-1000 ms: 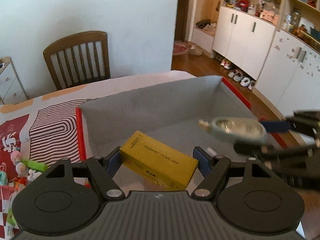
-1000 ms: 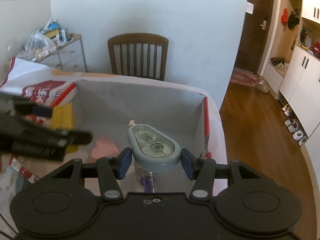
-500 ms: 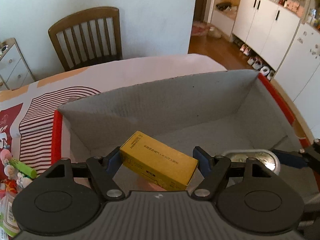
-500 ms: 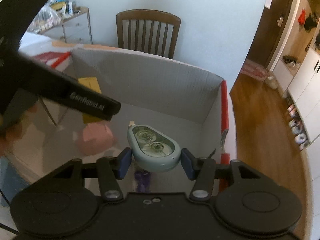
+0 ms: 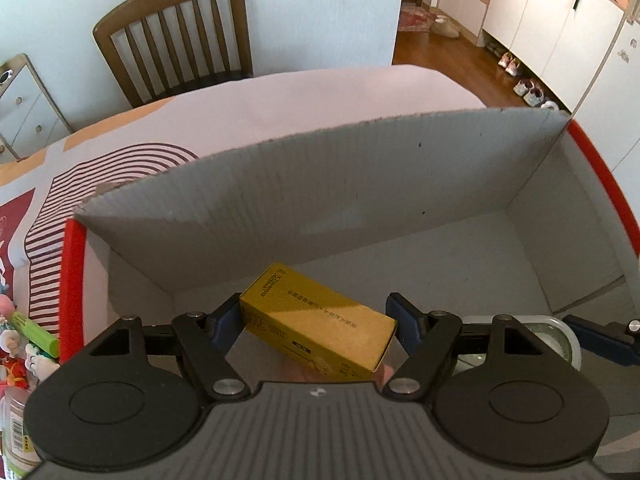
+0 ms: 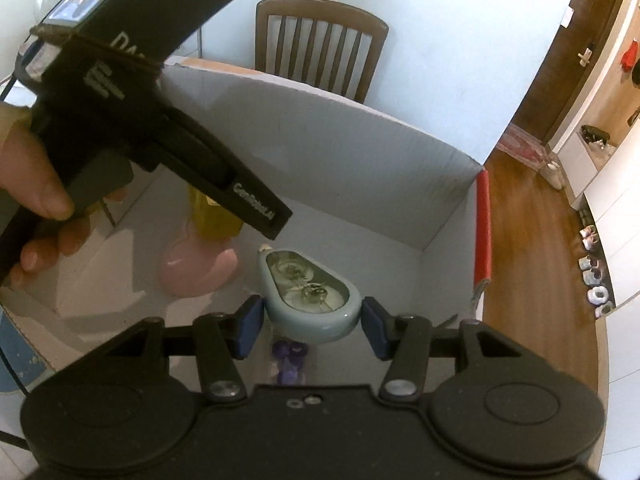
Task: Organize rigid objects
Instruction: 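Lower and release the yellow box and tape dispenser into the box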
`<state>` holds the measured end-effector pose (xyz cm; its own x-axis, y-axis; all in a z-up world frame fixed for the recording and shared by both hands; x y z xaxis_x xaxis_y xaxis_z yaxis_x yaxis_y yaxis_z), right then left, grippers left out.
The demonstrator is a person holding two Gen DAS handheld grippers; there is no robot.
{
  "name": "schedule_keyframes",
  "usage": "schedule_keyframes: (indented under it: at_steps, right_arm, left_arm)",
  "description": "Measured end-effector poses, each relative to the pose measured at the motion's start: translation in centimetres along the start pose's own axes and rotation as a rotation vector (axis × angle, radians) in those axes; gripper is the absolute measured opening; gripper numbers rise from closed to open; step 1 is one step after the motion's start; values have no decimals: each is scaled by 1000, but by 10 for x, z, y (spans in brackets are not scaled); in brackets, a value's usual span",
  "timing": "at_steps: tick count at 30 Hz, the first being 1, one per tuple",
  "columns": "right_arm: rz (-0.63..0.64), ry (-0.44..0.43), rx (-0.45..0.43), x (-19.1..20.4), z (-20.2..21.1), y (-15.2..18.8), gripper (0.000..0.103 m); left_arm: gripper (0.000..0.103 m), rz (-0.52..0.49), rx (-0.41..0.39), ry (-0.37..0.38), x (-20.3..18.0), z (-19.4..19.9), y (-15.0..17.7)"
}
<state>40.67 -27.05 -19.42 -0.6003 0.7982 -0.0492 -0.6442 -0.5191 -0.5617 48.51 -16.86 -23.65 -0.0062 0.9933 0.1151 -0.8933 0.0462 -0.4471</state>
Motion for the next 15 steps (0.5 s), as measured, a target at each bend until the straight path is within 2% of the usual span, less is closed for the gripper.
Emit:
schedule_keyframes:
  at_steps: [8, 12, 15]
  right_arm:
    - [-35, 6, 20, -4, -8, -4, 53]
    - [-47, -5, 13, -6, -8, -6, 56]
    - [-51, -5, -3, -7, -5, -6, 61]
  left_arm:
    - [77, 13, 36, 8, 0, -5, -3]
    - [77, 29, 52, -4, 3, -7, -2]
    - [77, 29, 28, -10, 4, -1, -5]
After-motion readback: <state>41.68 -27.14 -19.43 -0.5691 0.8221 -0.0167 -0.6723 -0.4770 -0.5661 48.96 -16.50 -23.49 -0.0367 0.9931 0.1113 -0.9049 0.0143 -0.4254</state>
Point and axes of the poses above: each gripper's, at about its wrist camera, not at the fingertips, and z roughly against the way its jaws point, x to its left, y to its underside, the point moved 9 cm from there along -z, roughly the way its jaws point, and after that the axes turned 6 degrees about -y, right-handed, at the moved point
